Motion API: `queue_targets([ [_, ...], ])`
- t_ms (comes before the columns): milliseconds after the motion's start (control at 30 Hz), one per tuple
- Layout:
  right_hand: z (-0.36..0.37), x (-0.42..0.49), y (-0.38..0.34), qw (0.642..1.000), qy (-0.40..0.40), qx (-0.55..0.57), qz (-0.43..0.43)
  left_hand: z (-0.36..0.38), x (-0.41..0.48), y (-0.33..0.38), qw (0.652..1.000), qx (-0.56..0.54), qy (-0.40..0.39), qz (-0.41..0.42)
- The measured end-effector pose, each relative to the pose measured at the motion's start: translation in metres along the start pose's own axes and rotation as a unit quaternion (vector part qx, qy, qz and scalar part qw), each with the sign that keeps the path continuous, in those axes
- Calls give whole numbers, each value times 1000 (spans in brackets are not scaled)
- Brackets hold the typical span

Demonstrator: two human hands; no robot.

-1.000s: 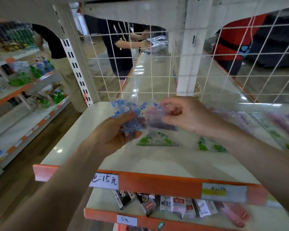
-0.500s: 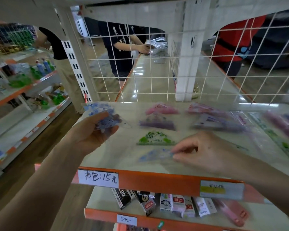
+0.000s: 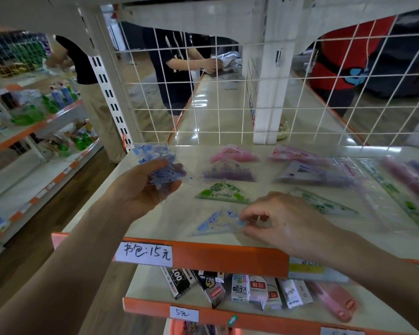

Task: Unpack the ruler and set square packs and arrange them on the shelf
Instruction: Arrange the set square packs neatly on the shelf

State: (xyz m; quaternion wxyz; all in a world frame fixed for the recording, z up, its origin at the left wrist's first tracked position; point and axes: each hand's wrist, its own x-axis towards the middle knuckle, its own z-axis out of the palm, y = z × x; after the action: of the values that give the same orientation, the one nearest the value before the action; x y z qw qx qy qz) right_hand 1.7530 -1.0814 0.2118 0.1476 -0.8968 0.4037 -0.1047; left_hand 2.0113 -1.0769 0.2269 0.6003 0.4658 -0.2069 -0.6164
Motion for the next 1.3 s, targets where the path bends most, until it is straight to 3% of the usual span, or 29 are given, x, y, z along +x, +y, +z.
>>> queue_targets([
  [400, 6, 4, -1, 999, -19, -30, -7, 28, -7, -13, 999, 19, -43, -22],
  [467, 0, 9, 4, 1000, 14, 3, 6, 32, -6, -15, 998, 16, -55, -26],
  [567, -13, 20, 7, 980, 87, 176, 41, 41, -6, -21, 996, 6, -79, -34],
  [733, -20, 37, 2, 947, 60, 312, 50, 56, -6, -28, 993, 14, -108, -50],
  [967, -33, 40, 20, 923, 98, 362, 86, 49, 3, -24, 994, -8, -91, -57],
  [1067, -41, 42, 23, 922, 86, 361, 110, 59, 5, -23, 991, -6, -121, -55],
  [1167, -56, 47, 30, 892, 88, 412, 163, 76, 9, -18, 986, -21, -152, -60],
  [1300, -80, 45, 47, 891, 142, 391, 183, 95, 23, -15, 986, -7, -162, -49],
])
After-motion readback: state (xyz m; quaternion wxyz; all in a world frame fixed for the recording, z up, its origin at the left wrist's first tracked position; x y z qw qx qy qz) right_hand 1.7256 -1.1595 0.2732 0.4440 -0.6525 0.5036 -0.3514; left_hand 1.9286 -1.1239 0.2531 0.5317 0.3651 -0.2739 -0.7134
